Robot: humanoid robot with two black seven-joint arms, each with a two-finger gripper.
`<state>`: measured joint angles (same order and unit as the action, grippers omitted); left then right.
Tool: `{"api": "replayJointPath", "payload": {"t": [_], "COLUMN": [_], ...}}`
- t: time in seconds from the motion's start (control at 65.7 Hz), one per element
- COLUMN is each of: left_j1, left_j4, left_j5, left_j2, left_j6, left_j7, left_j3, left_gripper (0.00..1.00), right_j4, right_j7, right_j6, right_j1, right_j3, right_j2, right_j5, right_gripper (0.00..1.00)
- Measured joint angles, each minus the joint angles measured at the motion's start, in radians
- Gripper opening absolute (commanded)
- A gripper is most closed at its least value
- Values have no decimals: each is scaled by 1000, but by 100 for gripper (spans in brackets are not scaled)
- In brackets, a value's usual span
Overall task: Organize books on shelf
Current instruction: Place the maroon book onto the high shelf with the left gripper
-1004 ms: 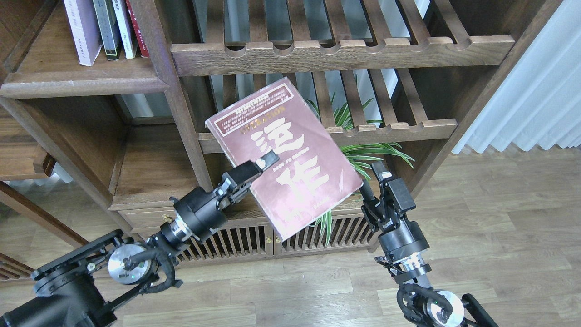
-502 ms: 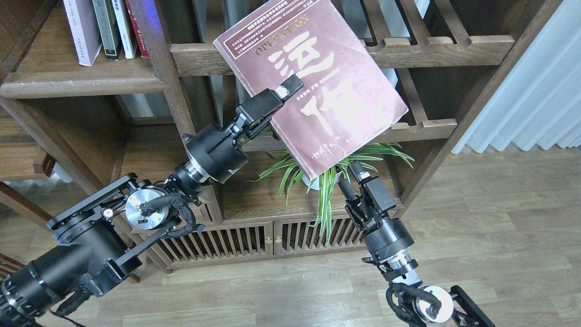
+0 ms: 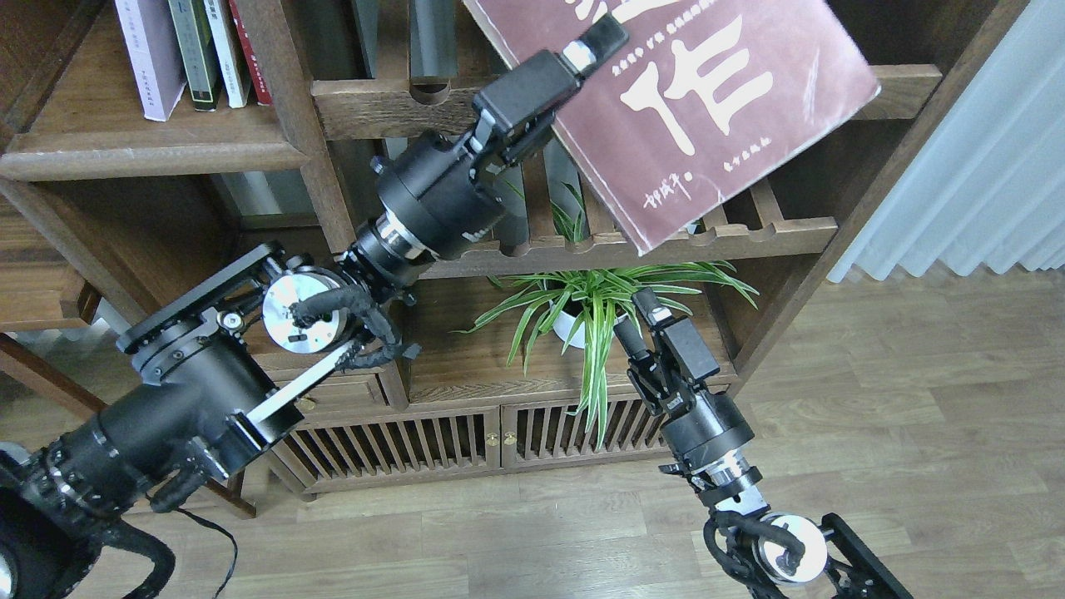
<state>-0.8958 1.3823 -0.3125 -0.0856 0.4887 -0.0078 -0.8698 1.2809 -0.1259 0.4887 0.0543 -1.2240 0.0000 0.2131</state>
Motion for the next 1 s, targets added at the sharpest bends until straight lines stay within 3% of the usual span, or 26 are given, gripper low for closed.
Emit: {"api": "replayJointPath", "payload": {"t": [0.319,1.004], "left_j1": [-51,-1], "left_j4": [0,0], "left_j5": [-1,-68], "left_j2": [-114,-474], "left_j6": [0,1], "left_j7": [0,-27], "left_j3": [-218,-282], "left_gripper": [0,0], "right_j4": [-24,-53], "right_j7": [-2,0], "right_j6": [0,0], "right_j1": [-34,-80], "right_j3": [8,32], "right_j2": [0,0], "right_j5": [-11,-12], "right_gripper": [91,92]}}
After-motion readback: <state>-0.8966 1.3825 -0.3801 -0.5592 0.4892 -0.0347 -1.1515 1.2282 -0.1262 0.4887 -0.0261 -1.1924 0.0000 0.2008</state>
